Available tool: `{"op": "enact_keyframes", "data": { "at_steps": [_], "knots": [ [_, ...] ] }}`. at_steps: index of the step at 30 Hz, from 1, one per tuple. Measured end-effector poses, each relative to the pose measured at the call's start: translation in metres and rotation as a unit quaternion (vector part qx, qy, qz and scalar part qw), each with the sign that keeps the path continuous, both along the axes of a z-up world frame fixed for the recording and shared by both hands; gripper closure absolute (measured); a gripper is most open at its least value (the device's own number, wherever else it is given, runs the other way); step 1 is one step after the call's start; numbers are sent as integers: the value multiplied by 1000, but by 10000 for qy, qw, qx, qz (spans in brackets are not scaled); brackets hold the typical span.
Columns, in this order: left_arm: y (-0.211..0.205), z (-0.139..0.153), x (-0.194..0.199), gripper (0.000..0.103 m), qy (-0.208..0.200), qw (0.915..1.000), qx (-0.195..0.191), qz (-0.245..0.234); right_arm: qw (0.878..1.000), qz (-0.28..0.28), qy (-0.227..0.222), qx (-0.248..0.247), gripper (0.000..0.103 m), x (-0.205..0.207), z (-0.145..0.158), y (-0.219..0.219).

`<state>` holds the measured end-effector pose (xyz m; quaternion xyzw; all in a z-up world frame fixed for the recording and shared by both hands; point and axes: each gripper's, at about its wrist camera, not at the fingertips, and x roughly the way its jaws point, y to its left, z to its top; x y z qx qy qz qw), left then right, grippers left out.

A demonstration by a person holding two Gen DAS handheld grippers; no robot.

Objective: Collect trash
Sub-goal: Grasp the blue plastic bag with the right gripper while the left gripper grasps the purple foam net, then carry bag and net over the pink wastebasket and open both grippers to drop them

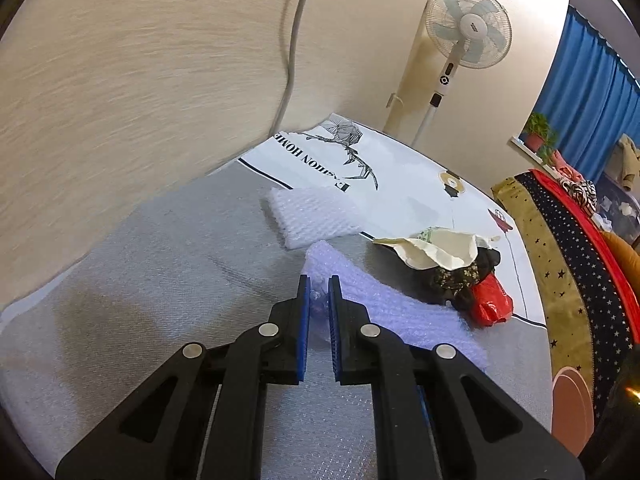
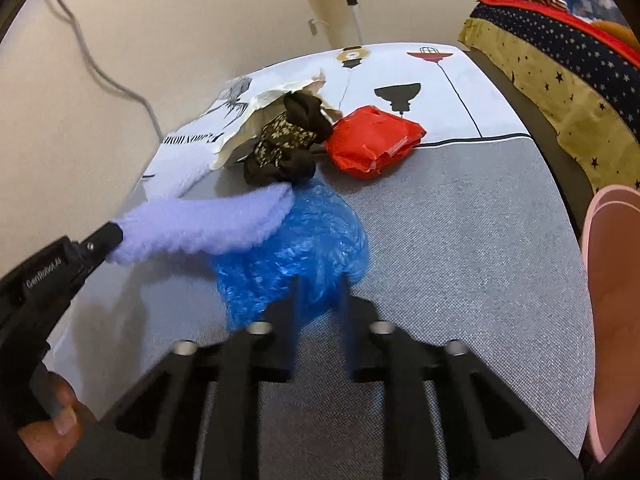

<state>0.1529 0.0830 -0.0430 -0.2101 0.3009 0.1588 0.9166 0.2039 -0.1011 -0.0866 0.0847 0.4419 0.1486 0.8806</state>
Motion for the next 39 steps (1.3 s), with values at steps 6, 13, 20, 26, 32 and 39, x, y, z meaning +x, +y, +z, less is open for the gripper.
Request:
{"op": "enact_keyframes", "data": {
  "at_steps": [6,13,20,26,32,39],
  "knots": [
    [-5,4,-3,94,-77,9999,4,-114,9988,-245,-383,-157,101,-9,19,-14],
    [-25,14,-12,94,-179,9990,-9,-411,9956,-599,-681,-238,101,-27,43,-45],
    [-51,27,-23,94,-337,9961,110,-806,9898,-981,-960,-371,101,-51,65,-75],
    [-67,34,-33,94,-392,9938,284,-1002,9845,-1274,-1122,-434,101,-73,82,-99],
    [-74,39,-44,94,-433,9924,328,-1101,9800,-1464,-1269,-449,101,-90,95,-115],
    [-86,49,-51,94,-561,9898,425,-1239,9755,-1660,-1365,-478,101,-107,105,-133]
  ]
}}
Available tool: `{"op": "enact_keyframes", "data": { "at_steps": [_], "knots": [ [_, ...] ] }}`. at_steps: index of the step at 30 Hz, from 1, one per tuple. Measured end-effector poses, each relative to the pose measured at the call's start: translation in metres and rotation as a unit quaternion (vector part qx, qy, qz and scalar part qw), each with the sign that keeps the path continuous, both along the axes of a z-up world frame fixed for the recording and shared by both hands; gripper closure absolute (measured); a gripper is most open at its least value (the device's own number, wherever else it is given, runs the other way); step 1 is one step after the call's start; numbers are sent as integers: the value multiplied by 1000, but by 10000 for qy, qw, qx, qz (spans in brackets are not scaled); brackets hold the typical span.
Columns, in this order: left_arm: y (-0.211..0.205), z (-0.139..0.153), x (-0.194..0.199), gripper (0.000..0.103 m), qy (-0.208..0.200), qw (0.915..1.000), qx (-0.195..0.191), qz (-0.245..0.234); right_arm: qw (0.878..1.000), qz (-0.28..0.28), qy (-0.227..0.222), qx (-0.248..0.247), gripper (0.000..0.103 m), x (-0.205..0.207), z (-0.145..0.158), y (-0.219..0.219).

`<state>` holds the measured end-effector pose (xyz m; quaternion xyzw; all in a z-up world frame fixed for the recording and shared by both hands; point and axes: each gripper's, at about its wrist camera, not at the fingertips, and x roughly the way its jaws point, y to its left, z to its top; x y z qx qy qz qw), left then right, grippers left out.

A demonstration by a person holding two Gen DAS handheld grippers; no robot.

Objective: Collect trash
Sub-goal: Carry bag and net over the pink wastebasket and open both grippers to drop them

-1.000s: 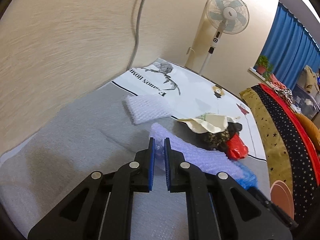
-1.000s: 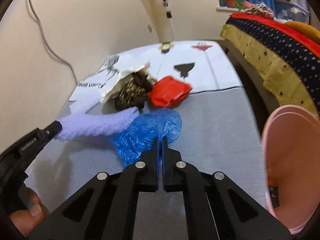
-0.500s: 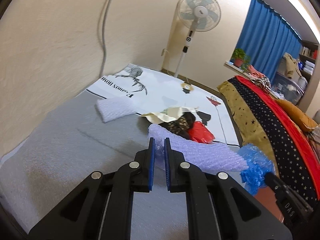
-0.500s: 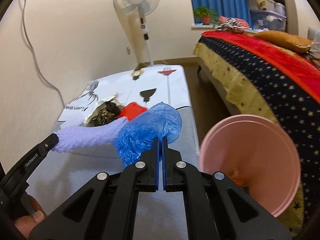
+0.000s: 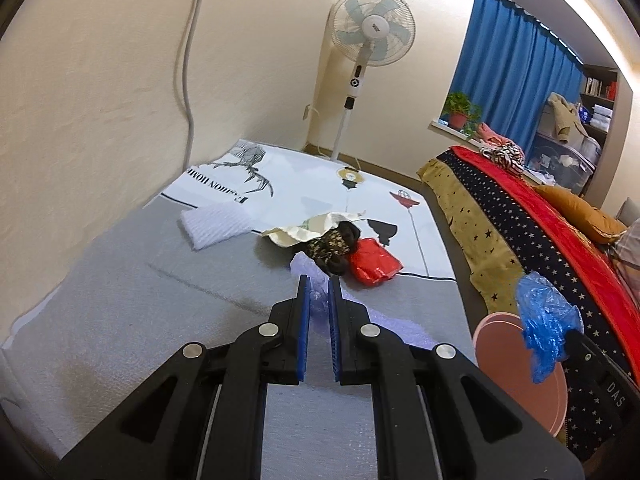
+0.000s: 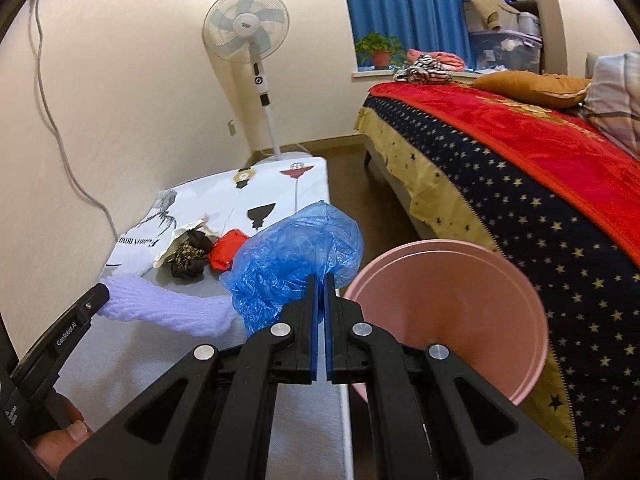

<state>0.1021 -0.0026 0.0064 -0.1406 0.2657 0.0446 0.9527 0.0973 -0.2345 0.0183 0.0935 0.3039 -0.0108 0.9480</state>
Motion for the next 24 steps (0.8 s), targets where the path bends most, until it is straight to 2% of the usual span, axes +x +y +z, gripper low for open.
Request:
{"op": "enact_keyframes", "data": {
  "at_steps": [13,24],
  "knots": [
    [-23,5,-1,94,-125,9994,-41,-307,9992,-397,-99,0,100,-13,9,-25],
    [-55,6,4,94,-203,9976,-64,-663,9954,-938,-174,7,100,-21,12,-58]
  ]
}}
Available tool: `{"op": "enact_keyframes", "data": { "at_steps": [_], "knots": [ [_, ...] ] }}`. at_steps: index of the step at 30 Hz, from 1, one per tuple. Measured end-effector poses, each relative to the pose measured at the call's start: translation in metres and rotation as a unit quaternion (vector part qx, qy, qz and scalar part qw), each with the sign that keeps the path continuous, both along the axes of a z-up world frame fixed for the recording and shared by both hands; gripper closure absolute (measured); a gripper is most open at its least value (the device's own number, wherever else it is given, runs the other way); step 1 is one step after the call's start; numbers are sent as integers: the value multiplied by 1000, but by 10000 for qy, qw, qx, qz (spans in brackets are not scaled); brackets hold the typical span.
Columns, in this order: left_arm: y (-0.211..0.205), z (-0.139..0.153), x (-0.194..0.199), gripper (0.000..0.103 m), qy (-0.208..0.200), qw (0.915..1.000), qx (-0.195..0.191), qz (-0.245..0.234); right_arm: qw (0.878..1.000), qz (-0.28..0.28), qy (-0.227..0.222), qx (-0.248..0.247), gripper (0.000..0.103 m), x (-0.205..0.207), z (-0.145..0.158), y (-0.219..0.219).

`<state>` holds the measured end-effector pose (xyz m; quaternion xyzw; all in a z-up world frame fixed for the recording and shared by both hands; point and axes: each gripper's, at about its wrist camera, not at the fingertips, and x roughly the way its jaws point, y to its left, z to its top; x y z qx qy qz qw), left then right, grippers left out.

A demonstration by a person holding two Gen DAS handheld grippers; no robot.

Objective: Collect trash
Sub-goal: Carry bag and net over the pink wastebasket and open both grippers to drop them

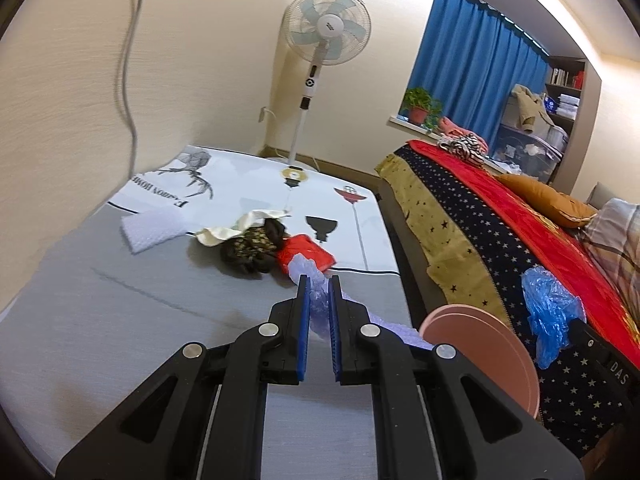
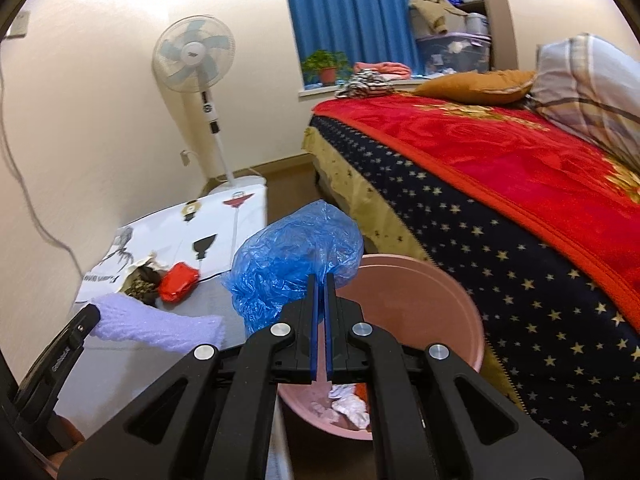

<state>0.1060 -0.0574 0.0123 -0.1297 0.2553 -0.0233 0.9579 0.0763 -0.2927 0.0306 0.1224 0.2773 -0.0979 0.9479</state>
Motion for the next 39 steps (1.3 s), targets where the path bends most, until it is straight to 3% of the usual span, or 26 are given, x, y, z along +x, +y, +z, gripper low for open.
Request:
{"op": "enact_keyframes", "data": {
  "at_steps": [23,39],
  "knots": [
    [-54,-9,19,94,-76,9964,46,-840,9980,-629,103,13,100,6,-15,-37],
    [-108,-34,45,94,164,9869,147,-1597,9951,-938,287,87,100,22,-32,-61]
  ]
}}
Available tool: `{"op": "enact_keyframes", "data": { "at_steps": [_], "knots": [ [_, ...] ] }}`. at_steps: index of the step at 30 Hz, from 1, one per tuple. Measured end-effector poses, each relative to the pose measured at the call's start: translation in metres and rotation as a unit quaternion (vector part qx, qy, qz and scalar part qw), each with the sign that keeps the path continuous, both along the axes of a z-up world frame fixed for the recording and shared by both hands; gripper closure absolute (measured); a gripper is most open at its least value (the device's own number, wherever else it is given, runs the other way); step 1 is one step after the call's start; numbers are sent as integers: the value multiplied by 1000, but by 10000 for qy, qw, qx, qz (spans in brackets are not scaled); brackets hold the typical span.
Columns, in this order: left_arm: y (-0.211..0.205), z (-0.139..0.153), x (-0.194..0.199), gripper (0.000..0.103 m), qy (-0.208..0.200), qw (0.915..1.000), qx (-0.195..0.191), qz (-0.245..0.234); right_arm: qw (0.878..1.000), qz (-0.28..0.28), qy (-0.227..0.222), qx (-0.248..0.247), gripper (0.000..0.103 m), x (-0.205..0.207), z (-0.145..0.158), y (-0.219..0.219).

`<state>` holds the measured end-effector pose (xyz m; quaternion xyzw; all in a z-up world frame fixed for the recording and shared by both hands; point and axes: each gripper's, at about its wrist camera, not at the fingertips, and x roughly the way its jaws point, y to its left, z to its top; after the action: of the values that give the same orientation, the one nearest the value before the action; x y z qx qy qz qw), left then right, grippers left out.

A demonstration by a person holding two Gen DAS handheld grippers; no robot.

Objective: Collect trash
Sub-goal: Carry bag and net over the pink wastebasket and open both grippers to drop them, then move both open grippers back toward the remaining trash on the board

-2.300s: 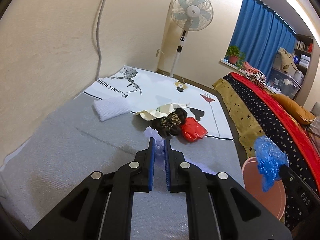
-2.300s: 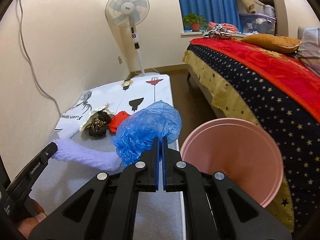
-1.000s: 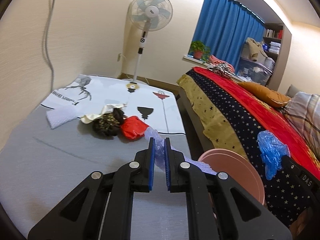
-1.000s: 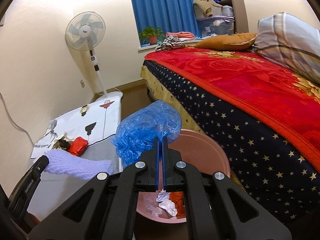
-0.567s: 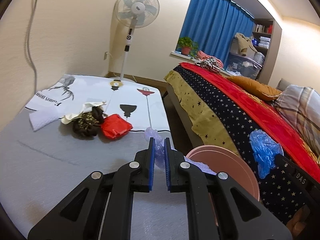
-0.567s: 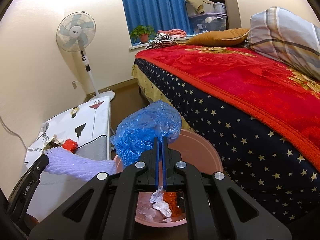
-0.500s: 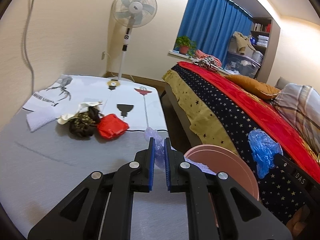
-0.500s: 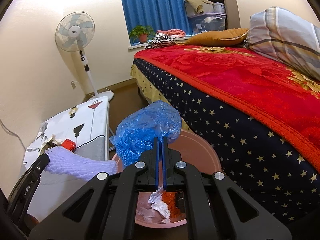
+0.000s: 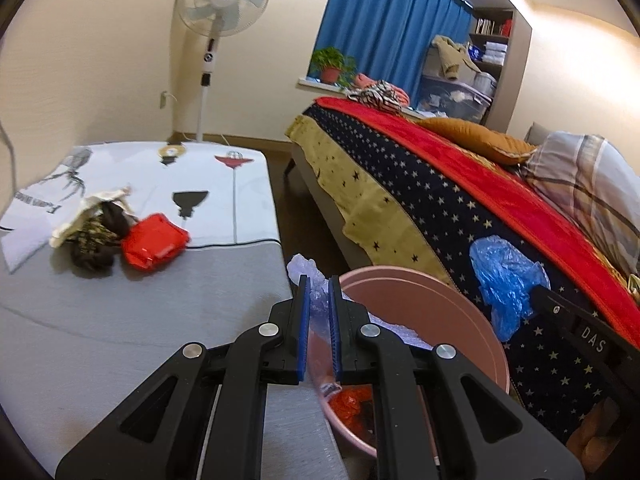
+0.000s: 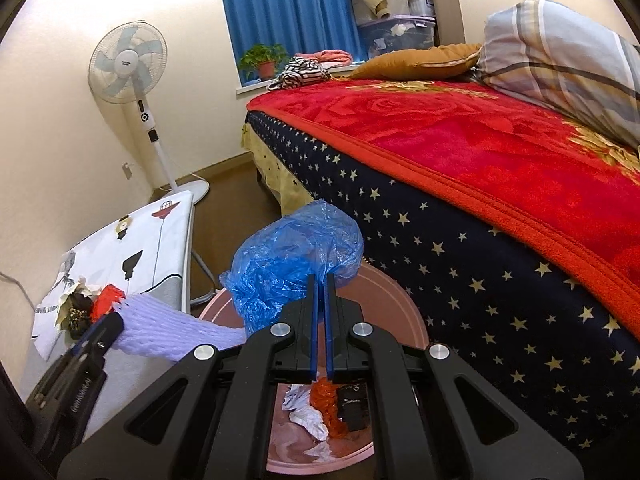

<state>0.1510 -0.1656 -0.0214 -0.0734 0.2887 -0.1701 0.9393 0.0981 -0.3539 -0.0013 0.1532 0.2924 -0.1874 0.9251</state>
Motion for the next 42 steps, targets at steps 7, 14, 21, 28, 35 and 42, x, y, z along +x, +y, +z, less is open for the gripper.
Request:
{"op": "enact_keyframes", "data": {
  "at_steps": [7,14,21,28,35,42],
  "knots": [
    [-16,-12,9,89,240,9991,-162,-324,9996,-151,196,149,90,7,-11,-12],
    [-14,-13,9,81,319,9984,-297,-366,9995,-189,194,140,60,5,-11,-11],
    [3,-3,2,81,193,9992,-241,-238,9998,-7,140,118,60,3,-6,1],
    [35,4,-1,81,153,9994,-298,93,9995,294,102,75,60,5,-4,23],
    [52,6,-1,81,142,9990,-298,314,9989,473,8,44,60,6,1,39],
    [63,6,0,81,134,9983,-282,485,9976,692,-45,66,60,10,1,52]
  ]
}}
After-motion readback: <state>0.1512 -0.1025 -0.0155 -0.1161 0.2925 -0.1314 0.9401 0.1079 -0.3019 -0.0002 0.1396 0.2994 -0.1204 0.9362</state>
